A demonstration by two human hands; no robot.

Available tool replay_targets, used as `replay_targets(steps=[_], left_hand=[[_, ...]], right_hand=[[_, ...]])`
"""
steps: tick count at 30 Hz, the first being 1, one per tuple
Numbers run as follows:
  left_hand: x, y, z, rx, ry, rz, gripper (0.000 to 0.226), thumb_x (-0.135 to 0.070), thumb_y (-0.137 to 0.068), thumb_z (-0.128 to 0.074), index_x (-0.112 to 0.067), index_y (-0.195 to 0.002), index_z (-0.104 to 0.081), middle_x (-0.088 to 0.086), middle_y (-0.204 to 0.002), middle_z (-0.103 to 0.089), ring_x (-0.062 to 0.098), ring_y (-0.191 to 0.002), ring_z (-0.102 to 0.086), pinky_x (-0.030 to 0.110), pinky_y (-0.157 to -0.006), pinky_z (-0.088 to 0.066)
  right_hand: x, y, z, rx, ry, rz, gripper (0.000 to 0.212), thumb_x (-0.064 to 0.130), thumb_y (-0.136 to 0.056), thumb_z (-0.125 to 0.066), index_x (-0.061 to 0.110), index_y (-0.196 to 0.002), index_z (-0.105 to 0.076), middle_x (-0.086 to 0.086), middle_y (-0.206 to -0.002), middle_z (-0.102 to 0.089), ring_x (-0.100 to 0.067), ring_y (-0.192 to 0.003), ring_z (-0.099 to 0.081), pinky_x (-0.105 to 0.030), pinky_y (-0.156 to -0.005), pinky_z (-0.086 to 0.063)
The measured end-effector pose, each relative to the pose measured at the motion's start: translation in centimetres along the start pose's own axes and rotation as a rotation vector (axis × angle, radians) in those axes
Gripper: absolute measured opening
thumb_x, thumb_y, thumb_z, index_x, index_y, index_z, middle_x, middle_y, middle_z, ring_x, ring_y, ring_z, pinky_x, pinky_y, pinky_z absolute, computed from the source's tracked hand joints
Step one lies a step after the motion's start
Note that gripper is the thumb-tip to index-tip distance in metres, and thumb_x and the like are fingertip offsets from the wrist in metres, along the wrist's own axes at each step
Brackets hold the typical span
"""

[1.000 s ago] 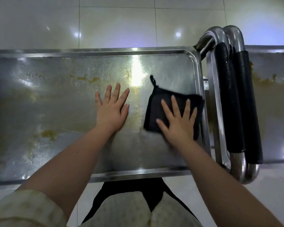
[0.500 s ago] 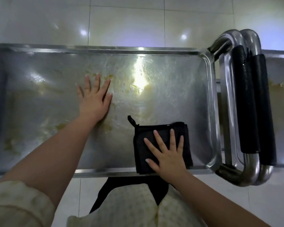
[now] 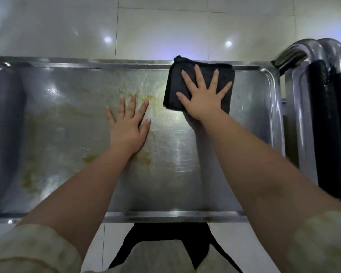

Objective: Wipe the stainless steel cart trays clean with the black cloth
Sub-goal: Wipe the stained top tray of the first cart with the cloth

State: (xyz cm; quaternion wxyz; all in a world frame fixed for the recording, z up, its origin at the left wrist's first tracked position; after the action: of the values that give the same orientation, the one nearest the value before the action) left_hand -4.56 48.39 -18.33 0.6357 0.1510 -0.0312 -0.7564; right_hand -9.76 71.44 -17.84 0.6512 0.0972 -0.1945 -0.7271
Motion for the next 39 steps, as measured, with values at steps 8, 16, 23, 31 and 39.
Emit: replay_targets(steps=[8, 16, 23, 31, 39], left_hand=[[0.0, 0.0, -0.2, 0.014, -0.013, -0.007, 0.057, -0.057, -0.101, -0.014, -0.044, -0.155, -0.005, -0.006, -0.165, 0.007, 0.024, -0.151, 0.013, 0.061, -0.116, 0.011], [0.2, -0.1, -0.3, 0.023, -0.015, 0.000, 0.057, -0.057, -0.101, -0.015, -0.044, -0.155, -0.003, -0.007, -0.165, 0.009, 0.023, -0.151, 0.014, 0.061, -0.116, 0.012], [0.1, -0.3, -0.4, 0.013, -0.046, 0.005, 0.058, -0.059, -0.099, -0.010, -0.047, -0.153, 0.006, -0.006, -0.165, 0.010, 0.025, -0.151, 0.014, 0.063, -0.115, 0.011], [0.2, -0.2, -0.2, 0.006, -0.021, -0.009, 0.058, -0.059, -0.100, -0.014, -0.045, -0.154, 0.001, -0.006, -0.165, 0.009, 0.025, -0.151, 0.014, 0.062, -0.116, 0.011], [0.1, -0.1, -0.1, 0.014, -0.013, -0.012, 0.058, -0.058, -0.100, -0.012, -0.044, -0.155, -0.001, -0.006, -0.165, 0.008, 0.025, -0.151, 0.014, 0.063, -0.115, 0.012]], right_hand=[[0.7, 24.1, -10.4, -0.022, 0.073, 0.187, 0.070, 0.070, -0.089, -0.036, 0.045, -0.153, -0.021, 0.005, -0.164, -0.015, -0.050, -0.146, -0.003, -0.080, -0.103, -0.008], [1.3, 14.2, -6.5, -0.081, 0.031, 0.097, 0.068, 0.073, -0.089, -0.019, 0.053, -0.151, 0.000, 0.009, -0.165, 0.001, -0.048, -0.146, 0.012, -0.077, -0.106, 0.006], [4.6, 0.3, -0.4, -0.055, 0.058, 0.044, 0.067, 0.073, -0.092, -0.015, 0.051, -0.150, 0.010, 0.011, -0.162, 0.019, -0.042, -0.145, 0.024, -0.072, -0.107, 0.015], [-8.7, 2.1, 1.0, -0.068, 0.009, -0.123, 0.070, 0.077, -0.089, -0.022, 0.054, -0.151, 0.002, 0.015, -0.163, 0.011, -0.036, -0.148, 0.014, -0.064, -0.114, 0.011], [-13.1, 4.7, 0.7, -0.077, 0.020, -0.283, 0.069, 0.071, -0.093, -0.020, 0.048, -0.152, 0.005, 0.010, -0.164, 0.012, -0.041, -0.147, 0.016, -0.068, -0.113, 0.007]])
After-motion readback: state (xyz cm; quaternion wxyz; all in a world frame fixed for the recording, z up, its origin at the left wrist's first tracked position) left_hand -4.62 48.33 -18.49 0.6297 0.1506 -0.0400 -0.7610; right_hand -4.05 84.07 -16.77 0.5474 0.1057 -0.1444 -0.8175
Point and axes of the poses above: each hand's wrist, its own y-axis away from the middle knuckle, its own z-axis out of the back of the hand, x = y × z, the point moved 10 cm from there along -y, towards the middle knuckle
